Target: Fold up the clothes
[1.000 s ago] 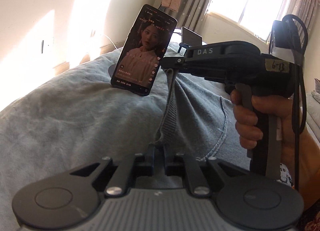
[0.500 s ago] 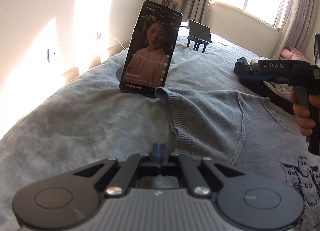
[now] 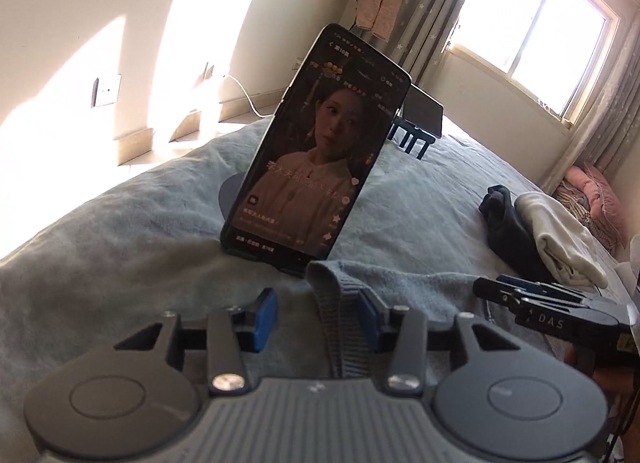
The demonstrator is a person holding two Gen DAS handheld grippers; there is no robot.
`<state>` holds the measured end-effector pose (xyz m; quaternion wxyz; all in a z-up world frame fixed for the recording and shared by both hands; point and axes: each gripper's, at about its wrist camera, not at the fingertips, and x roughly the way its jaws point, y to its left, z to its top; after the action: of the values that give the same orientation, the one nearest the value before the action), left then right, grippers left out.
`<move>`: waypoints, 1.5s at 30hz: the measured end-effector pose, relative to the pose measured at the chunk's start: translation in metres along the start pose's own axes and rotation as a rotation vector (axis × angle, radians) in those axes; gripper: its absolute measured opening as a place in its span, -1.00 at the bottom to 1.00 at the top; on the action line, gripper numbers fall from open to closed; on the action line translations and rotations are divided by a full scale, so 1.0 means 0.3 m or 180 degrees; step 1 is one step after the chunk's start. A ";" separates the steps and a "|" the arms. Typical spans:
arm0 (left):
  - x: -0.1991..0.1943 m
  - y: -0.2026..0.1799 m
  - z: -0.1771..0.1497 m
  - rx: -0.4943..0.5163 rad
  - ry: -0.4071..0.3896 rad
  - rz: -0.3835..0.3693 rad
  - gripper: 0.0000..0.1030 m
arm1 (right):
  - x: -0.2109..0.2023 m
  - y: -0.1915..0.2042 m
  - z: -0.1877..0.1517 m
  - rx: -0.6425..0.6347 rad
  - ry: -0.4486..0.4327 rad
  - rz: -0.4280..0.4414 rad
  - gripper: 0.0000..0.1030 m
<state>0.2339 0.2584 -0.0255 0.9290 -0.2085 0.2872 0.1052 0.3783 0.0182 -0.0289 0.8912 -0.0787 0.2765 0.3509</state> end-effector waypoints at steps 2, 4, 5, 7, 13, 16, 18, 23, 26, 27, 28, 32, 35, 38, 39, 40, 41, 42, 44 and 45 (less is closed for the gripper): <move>0.017 -0.015 -0.008 0.0089 -0.0045 0.0119 -0.76 | 0.010 0.018 -0.014 -0.0128 -0.0005 -0.0062 -0.11; 0.032 -0.036 -0.019 0.0271 -0.0081 0.0280 -1.00 | 0.021 0.036 -0.027 -0.0257 -0.0011 -0.0123 -0.57; 0.032 -0.045 -0.024 0.0342 -0.0127 0.0338 -1.00 | 0.022 0.051 -0.032 -0.0343 -0.0018 -0.0144 -0.74; 0.011 -0.056 -0.030 0.0442 -0.0295 0.0423 -1.00 | 0.012 0.081 -0.034 -0.0503 -0.0109 -0.0289 -0.89; 0.032 -0.028 -0.018 0.0433 -0.0308 0.0610 -1.00 | 0.035 0.089 -0.024 -0.0597 -0.0173 -0.0514 -0.89; 0.017 -0.006 -0.011 0.0329 -0.0290 0.0499 -0.96 | 0.059 0.104 -0.034 -0.0686 -0.0085 -0.0577 -0.76; -0.005 0.006 -0.005 0.0271 -0.0260 0.0381 -0.76 | 0.043 0.106 -0.026 -0.0662 -0.0081 -0.0611 -0.66; -0.064 -0.014 -0.024 0.0313 -0.0214 0.0071 -0.30 | -0.081 0.049 -0.010 -0.0323 -0.0119 -0.0635 -0.35; -0.094 -0.046 -0.042 0.0401 -0.0190 -0.0177 -0.28 | -0.162 0.003 -0.032 -0.0121 -0.0076 -0.0669 -0.35; -0.100 -0.059 -0.049 0.0442 -0.0179 -0.0261 -0.28 | -0.189 -0.012 -0.042 -0.0053 -0.0058 -0.0676 -0.34; -0.103 -0.075 -0.059 0.0511 -0.0142 -0.0318 -0.24 | -0.217 -0.027 -0.053 0.0014 -0.0040 -0.0684 -0.31; -0.077 -0.135 -0.106 0.0904 0.0109 -0.0156 -0.14 | -0.312 -0.055 -0.150 0.0158 0.0146 -0.0753 -0.31; -0.079 -0.142 -0.132 0.1181 0.0124 0.0242 -0.14 | -0.383 -0.063 -0.220 0.0157 0.0269 -0.0851 -0.30; -0.110 -0.116 -0.115 0.1038 0.0155 0.0298 -0.08 | -0.485 -0.092 -0.273 0.0247 0.0257 -0.0947 -0.24; -0.116 -0.105 -0.110 0.0954 0.0179 0.0277 -0.07 | -0.517 -0.102 -0.286 0.0293 0.0234 -0.0972 -0.20; -0.119 -0.093 -0.105 0.0854 0.0209 0.0235 -0.07 | -0.548 -0.112 -0.298 0.0340 0.0211 -0.0997 -0.17; -0.118 -0.087 -0.105 0.0802 0.0234 0.0219 -0.08 | -0.572 -0.121 -0.306 0.0390 0.0188 -0.1016 -0.16; -0.115 -0.093 -0.112 0.0826 0.0244 0.0228 -0.09 | -0.598 -0.132 -0.315 0.0444 0.0164 -0.1029 -0.15; -0.110 -0.117 -0.134 0.0925 0.0248 0.0228 -0.34 | -0.636 -0.154 -0.330 0.0522 0.0136 -0.1067 -0.12; -0.110 -0.129 -0.145 0.0975 0.0248 0.0211 -0.50 | -0.646 -0.162 -0.335 0.0543 0.0131 -0.1087 -0.11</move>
<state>0.1979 0.2022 -0.0262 0.9341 -0.0587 0.3424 0.0827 0.2504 -0.1640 -0.0091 0.9353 -0.0557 0.3062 0.1682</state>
